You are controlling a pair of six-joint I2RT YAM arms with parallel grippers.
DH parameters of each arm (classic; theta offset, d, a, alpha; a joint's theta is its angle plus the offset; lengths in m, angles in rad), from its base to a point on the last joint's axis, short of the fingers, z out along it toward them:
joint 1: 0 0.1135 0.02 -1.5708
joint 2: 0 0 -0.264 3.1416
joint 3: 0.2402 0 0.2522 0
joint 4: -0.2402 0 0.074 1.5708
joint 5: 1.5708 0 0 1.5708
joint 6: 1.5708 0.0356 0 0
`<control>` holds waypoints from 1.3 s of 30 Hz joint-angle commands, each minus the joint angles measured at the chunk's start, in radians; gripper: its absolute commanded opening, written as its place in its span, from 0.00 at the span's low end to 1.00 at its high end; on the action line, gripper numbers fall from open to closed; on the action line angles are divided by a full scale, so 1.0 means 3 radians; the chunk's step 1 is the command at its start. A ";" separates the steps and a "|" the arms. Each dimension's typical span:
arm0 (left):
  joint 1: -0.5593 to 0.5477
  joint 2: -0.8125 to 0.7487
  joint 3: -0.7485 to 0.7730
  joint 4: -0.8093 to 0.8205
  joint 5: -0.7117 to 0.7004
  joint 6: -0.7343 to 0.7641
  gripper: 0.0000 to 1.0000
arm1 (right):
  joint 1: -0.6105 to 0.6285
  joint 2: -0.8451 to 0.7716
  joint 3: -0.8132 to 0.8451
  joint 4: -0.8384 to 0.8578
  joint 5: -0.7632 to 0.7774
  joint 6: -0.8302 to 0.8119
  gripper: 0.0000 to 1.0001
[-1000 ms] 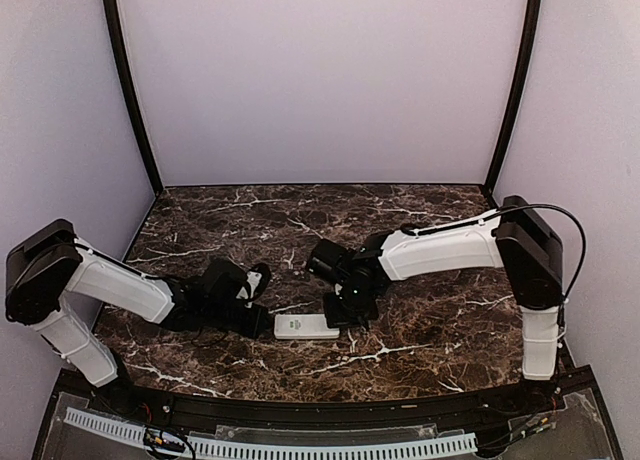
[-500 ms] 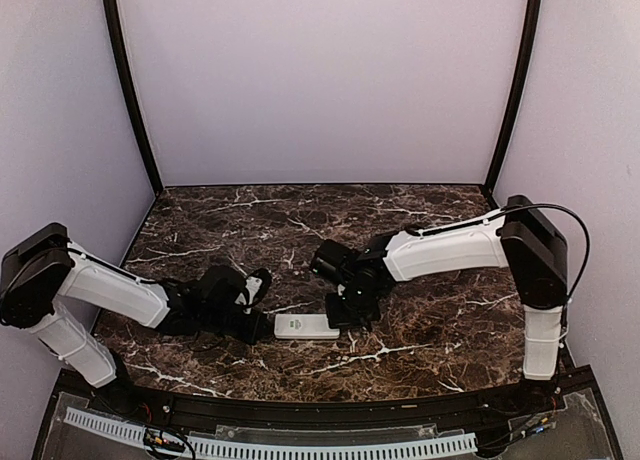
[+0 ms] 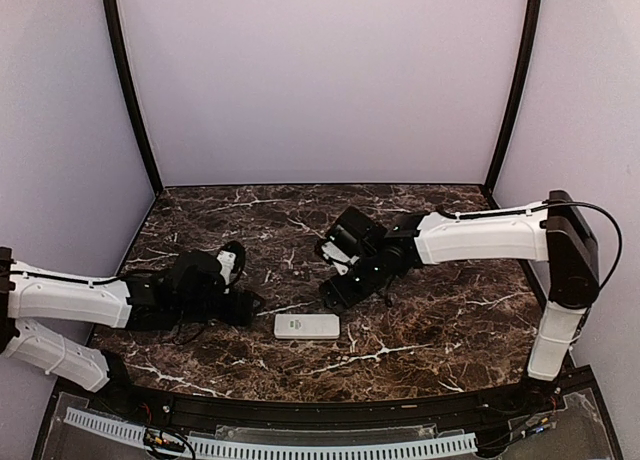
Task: Load the batteries into the remote control
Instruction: Press the battery cover on the remote control without the battery cover, then pick up the remote control from the center of the board.
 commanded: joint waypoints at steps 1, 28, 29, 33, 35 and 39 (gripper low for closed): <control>0.0005 -0.0542 -0.0079 -0.0207 -0.0495 0.0042 0.78 | 0.0209 0.0097 0.0223 0.0372 -0.0547 -0.1869 0.81; 0.0034 -0.1398 -0.0401 0.0011 -0.0760 0.0222 0.83 | 0.0369 0.1317 0.1331 -0.0383 -0.0523 -0.2641 0.68; 0.0035 -0.1393 -0.0402 0.0021 -0.0758 0.0222 0.83 | 0.0373 0.1321 0.1339 -0.0389 -0.0533 -0.2637 0.67; 0.0029 -0.1369 -0.0394 0.0020 -0.0730 0.0245 0.83 | 0.0375 0.1343 0.1466 -0.0479 -0.0601 -0.2583 0.54; 0.0035 -0.1365 -0.0396 0.0017 -0.0722 0.0248 0.83 | 0.0374 0.1345 0.1515 -0.0508 -0.0617 -0.2560 0.47; 0.0033 -0.1370 -0.0407 0.0028 -0.0720 0.0243 0.82 | 0.0370 0.1345 0.1572 -0.0556 -0.0600 -0.2508 0.42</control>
